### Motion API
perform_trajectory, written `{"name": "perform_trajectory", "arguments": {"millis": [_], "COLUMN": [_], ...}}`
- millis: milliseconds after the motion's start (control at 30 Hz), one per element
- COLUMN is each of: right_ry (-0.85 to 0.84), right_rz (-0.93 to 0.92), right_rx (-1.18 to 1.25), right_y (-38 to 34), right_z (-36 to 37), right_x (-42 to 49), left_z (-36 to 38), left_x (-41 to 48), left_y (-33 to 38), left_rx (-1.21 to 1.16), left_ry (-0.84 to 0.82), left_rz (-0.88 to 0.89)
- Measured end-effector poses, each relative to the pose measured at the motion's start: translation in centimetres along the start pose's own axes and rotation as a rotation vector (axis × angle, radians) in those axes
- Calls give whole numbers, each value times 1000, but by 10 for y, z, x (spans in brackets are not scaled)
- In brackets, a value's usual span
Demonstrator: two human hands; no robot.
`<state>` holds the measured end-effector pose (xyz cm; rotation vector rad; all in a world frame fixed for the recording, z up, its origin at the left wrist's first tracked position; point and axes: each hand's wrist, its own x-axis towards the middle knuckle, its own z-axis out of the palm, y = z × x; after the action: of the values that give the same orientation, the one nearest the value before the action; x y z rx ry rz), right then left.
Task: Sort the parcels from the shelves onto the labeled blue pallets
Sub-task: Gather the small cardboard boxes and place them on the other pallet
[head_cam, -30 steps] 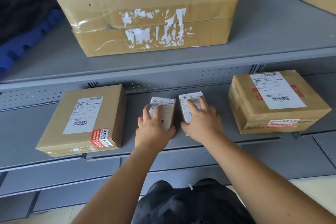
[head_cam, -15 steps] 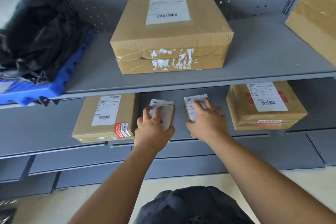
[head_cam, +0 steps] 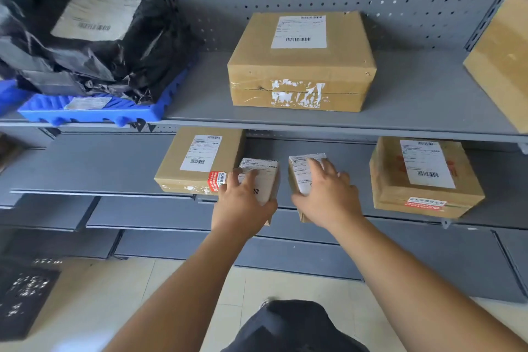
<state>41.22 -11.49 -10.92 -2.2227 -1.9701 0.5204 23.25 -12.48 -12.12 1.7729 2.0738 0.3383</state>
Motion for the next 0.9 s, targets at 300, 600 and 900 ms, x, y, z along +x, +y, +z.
{"name": "perform_trajectory", "arguments": {"millis": [300,600,900], "right_ry": [12,-4,12], "right_rz": [-207,-444,-667], "right_rx": [60,99,195], "right_y": [-19,-81,-208], "right_z": [-10,-23,-23], "right_x": [-56,-103,-146], "left_z": [-18,-53,-126], "left_x": [-87,-147,-186], "left_y": [-9,-58,-149], "left_rx": [-6,-21,-58], "left_ry": [155,286,496], "left_rz": [-160,-330,-477]}}
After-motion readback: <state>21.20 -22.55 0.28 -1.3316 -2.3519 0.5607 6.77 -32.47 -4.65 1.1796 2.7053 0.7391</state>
